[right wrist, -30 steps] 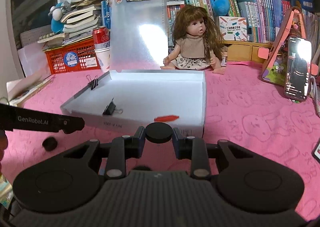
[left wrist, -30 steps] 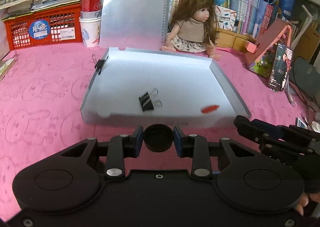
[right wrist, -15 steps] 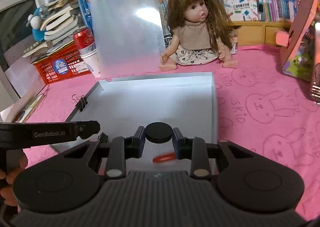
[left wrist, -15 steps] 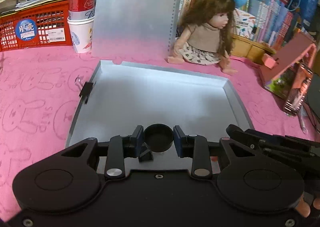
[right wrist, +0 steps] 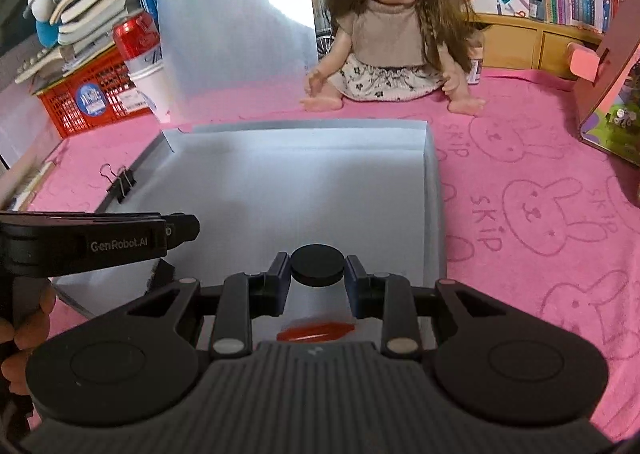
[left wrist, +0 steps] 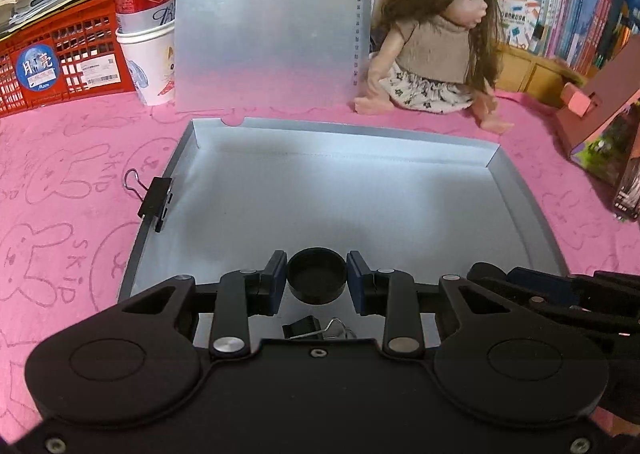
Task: Organize rigid objects
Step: 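Carry the puck into the white box with the left tool while the right tool carries its puck in, then open both tools to drop the pucks inside the box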
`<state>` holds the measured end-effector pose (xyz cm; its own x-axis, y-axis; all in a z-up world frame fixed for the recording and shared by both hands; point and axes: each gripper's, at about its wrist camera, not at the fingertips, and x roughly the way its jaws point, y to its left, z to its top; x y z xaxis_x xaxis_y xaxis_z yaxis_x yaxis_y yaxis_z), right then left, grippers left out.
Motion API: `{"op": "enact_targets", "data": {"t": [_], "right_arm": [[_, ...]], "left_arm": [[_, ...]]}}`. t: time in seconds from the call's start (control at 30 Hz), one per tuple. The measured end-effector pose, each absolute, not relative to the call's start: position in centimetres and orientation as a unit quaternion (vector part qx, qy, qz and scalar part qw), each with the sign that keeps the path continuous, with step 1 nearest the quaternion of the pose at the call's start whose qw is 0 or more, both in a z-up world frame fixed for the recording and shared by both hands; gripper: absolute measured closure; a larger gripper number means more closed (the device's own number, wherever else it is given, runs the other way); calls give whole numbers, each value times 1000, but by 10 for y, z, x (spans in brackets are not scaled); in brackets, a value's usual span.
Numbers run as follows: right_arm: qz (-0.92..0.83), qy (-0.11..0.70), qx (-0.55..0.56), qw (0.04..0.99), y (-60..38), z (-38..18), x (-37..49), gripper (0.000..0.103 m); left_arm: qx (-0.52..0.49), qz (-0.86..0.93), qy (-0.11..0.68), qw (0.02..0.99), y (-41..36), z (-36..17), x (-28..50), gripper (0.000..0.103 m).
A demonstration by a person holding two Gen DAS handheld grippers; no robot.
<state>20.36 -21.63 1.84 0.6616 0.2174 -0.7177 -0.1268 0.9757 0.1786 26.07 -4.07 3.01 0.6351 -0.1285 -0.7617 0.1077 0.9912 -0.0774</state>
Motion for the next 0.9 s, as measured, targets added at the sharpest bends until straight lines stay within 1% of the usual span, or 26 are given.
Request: {"op": "enact_targets", "data": {"t": [0.5, 0.53, 0.57, 0.63, 0.67, 0.7, 0.73, 0.77, 0.9], "right_arm": [[93, 412, 29, 906, -208, 8, 208, 68], [94, 411, 30, 906, -208, 9, 208, 68], [94, 410, 30, 907, -209, 9, 207, 65], [95, 408, 33, 908, -209, 10, 207, 65], [95, 405, 34, 909, -209, 11, 206, 65], [95, 402, 34, 910, -210, 13, 205, 65], [95, 399, 34, 912, -210, 14, 203, 51], [95, 396, 33, 913, -210, 16, 202, 49], [97, 381, 32, 919, -212, 25, 191, 44]], "left_arm": [[15, -63, 426, 902, -47, 17, 260, 72], [13, -64, 427, 902, -47, 17, 260, 72], [11, -63, 427, 902, -46, 18, 260, 72], [8, -63, 424, 904, -45, 21, 259, 71], [9, -62, 421, 905, -45, 22, 258, 67], [10, -62, 418, 906, -45, 24, 256, 59], [10, -60, 413, 909, -45, 27, 254, 55], [11, -59, 408, 911, -44, 29, 252, 51], [19, -59, 392, 918, -43, 40, 239, 42]]}}
